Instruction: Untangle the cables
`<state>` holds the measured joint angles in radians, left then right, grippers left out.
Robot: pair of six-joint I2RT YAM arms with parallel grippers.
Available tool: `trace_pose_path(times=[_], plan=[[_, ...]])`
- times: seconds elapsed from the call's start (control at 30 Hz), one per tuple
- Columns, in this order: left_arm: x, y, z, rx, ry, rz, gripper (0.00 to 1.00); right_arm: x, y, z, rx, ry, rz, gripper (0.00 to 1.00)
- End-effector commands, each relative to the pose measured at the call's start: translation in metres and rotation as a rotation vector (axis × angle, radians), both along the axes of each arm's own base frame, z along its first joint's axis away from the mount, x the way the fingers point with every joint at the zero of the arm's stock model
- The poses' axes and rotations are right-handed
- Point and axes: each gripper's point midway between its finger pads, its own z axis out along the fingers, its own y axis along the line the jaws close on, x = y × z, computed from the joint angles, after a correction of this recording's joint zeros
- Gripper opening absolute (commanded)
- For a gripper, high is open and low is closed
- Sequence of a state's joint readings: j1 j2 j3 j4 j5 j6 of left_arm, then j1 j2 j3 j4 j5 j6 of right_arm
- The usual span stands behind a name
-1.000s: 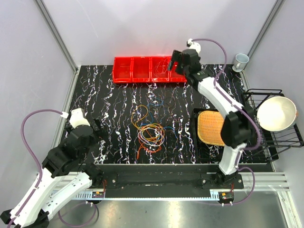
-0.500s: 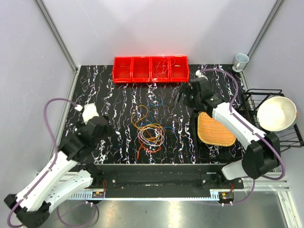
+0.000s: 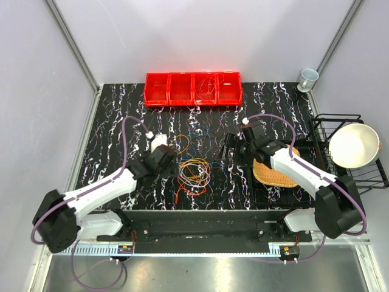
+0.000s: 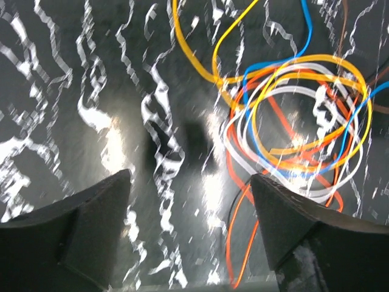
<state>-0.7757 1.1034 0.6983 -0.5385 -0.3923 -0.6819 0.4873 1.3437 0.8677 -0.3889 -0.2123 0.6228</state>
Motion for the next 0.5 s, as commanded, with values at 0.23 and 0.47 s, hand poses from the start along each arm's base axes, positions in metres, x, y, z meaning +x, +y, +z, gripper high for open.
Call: trace_pose_path(times=[0.23,0.47], plan=[[0.088,-0.039,0.0,-0.073,-0.12,0.08,0.67,-0.003,0.013,0.011,0.052,-0.045,0.071,0.98],[0.104,-0.032,-0.011,-0.15,-0.134,0.1,0.61,0.0,0.015,0.011,0.047,-0.044,0.073,0.98]])
